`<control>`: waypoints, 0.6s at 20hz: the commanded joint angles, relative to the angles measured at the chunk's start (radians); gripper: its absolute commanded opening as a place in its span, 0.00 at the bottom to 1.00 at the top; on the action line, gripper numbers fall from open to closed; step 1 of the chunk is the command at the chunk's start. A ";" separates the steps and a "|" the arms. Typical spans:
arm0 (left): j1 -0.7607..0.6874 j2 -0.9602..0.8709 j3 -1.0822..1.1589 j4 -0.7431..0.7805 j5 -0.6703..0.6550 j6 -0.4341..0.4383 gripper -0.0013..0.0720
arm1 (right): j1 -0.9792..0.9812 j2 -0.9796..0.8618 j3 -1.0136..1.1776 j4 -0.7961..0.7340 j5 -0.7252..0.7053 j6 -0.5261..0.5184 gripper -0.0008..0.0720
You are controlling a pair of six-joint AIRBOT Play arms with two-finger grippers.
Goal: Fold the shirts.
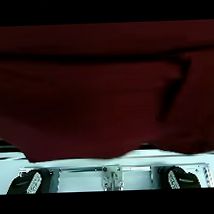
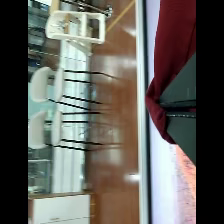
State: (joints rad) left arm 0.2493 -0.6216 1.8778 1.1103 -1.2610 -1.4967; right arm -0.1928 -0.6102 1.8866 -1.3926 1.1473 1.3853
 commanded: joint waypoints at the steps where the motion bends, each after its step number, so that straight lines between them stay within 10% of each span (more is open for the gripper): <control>1: 0.001 0.001 -0.064 0.028 -0.109 -0.008 0.07 | 0.001 -0.030 0.002 -0.041 0.200 0.006 0.10; 7: 0.000 -0.073 -0.428 0.030 -0.156 -0.006 0.07 | 0.002 -0.327 -0.068 -0.008 0.580 0.082 0.10; 12: 0.000 -0.340 -0.669 0.052 -0.078 0.007 0.07 | 0.004 -0.593 -0.386 0.122 0.332 0.084 0.10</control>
State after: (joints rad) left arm 0.2485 -0.8268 1.3296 1.1530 -1.3930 -1.5002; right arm -0.1894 -1.0630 1.6478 -1.3430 1.6089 1.4605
